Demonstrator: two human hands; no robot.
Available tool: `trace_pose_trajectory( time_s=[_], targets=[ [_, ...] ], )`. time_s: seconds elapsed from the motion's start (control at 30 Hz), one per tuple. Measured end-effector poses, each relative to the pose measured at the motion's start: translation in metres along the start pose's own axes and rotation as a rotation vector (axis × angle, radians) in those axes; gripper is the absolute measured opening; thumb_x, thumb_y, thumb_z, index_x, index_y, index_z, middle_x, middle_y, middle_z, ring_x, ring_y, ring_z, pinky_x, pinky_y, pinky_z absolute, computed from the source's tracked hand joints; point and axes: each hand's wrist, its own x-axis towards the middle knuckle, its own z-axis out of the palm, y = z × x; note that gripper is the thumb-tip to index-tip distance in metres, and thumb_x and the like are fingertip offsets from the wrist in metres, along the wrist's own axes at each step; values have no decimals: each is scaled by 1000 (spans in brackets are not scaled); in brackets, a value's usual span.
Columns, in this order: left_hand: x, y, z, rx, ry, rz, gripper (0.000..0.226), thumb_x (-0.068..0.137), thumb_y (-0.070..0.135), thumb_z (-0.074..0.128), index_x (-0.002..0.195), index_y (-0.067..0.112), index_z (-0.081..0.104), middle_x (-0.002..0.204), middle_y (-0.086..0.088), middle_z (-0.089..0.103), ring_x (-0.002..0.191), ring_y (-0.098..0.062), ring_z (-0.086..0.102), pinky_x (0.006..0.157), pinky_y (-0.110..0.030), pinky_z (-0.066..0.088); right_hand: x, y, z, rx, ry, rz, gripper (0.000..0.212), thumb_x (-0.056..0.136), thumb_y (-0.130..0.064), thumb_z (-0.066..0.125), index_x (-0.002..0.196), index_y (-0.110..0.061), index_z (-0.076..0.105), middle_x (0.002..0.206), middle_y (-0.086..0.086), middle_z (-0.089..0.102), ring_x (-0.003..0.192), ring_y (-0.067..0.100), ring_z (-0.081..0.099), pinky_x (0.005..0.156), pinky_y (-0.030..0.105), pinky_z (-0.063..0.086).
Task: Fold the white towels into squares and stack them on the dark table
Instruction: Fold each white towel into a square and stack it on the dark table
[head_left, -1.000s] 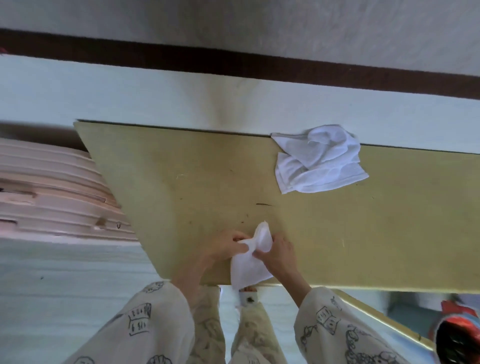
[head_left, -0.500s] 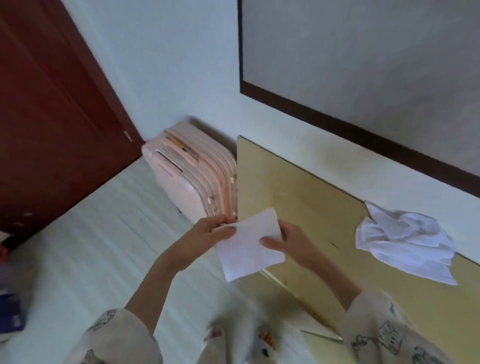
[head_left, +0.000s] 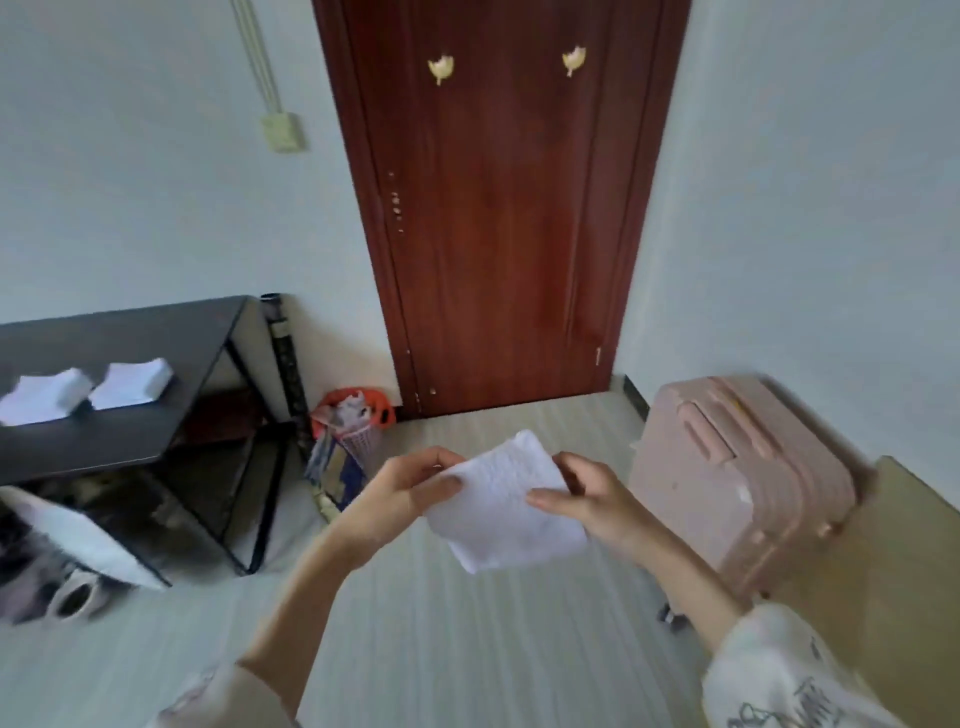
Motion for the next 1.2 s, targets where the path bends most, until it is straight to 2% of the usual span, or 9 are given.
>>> trace_pose_trajectory(
  time_s=[0.17,0.3,0.43,0.57,0.67,0.8,0.97,1.07,1.2],
  targets=[
    [-74,-50,-147,83,304,-79,11,90,11,57,99,9,64,86,-3,66,74,-10,60,63,-19,50,70,-74,143,-103,-154,-204,21,82,-11,69,69,-21,56,53,-19,53,50,-6,43,50,12,31],
    [-118,-90,-238,138,484,-178,9,88,15,61,96,15,65,90,-10,69,76,-19,63,68,-33,51,126,-125,239,-266,-302,-358,15,82,-21,70,72,-28,60,61,-14,52,58,-1,42,60,23,32],
    [-133,-116,-313,172,579,-193,25,87,13,61,112,11,60,103,-2,65,86,-10,61,65,-6,45,183,-159,323,-425,-469,-464,7,84,-25,67,88,-30,66,74,-26,59,73,-10,52,73,18,37],
    [-118,-134,-380,173,572,-180,51,82,23,67,129,19,47,123,3,57,109,-12,58,92,-21,47,235,-188,384,-577,-550,-555,19,85,-30,65,102,-23,69,94,-15,63,85,1,53,69,5,37],
    [-92,-145,-450,175,599,-168,40,79,25,72,115,23,54,111,2,62,102,-11,60,93,-32,47,290,-214,434,-562,-628,-562,13,85,-28,64,96,-24,69,93,-11,65,87,6,56,74,13,40],
    [-61,-144,-537,169,698,-120,36,70,42,73,73,11,53,73,-7,55,72,-16,52,71,-41,46,367,-253,487,-512,-602,-576,11,84,-30,66,92,-23,69,92,-6,68,87,11,60,77,24,45],
    [-24,-145,-635,228,762,-57,31,79,29,68,81,1,54,75,-15,56,69,-18,54,68,-46,48,459,-282,536,-462,-598,-483,7,80,-29,70,82,-24,66,90,0,68,84,14,60,72,25,42],
    [4,-161,-686,195,768,-77,25,77,33,69,86,11,60,84,-4,67,81,-20,67,72,-42,55,509,-285,561,-378,-573,-365,11,81,-23,68,85,-13,65,86,1,64,79,11,55,70,23,39],
    [49,-197,-749,125,755,-135,14,82,26,69,80,17,58,85,-2,70,80,-20,69,66,-37,59,570,-281,594,-213,-484,-205,15,80,-28,70,79,-16,60,83,0,61,81,15,58,74,30,45]
  ],
)
